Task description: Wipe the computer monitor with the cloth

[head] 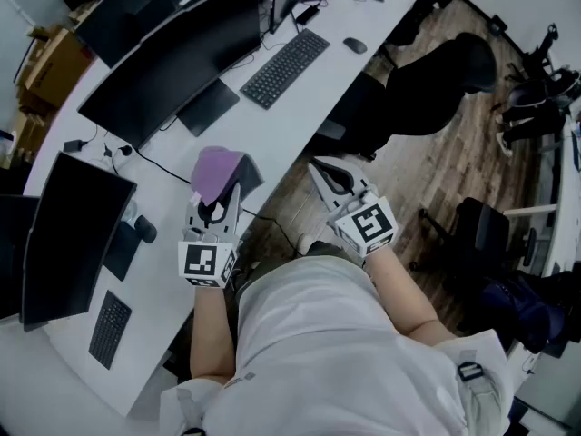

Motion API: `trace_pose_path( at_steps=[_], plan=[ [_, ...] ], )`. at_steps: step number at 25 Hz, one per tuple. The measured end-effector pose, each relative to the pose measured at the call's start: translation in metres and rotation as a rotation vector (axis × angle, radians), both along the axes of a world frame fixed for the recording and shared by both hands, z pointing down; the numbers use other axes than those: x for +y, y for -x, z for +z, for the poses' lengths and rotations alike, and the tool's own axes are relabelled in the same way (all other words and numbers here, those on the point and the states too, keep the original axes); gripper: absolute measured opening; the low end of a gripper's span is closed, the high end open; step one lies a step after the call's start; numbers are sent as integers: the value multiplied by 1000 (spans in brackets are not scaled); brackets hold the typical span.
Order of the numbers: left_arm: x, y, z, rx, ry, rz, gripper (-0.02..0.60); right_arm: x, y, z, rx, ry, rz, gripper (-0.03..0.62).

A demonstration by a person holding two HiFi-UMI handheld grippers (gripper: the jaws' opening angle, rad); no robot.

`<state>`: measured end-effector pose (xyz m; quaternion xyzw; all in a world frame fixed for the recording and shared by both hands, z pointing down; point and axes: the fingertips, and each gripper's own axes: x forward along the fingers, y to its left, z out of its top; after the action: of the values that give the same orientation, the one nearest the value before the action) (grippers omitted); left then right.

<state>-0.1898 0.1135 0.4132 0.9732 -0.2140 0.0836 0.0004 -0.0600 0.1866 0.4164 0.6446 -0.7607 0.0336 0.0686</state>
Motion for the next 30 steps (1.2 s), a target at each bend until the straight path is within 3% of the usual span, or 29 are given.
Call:
trace_pose_path(
  at_steps=[9, 17, 23, 30],
  plan=[
    [23, -60, 9, -39, 34, -15, 91, 24, -56, 4, -58, -22, -35, 9],
    [10, -87, 17, -62, 32, -6, 91, 10, -100, 22, -125, 10, 26, 9],
    [-41, -104, 25, -34, 24, -14, 92, -45, -120, 22, -81, 36, 22, 9],
    [-137, -100, 24, 34, 42, -119, 91, -161, -111, 15, -15, 52, -103, 9]
  ],
)
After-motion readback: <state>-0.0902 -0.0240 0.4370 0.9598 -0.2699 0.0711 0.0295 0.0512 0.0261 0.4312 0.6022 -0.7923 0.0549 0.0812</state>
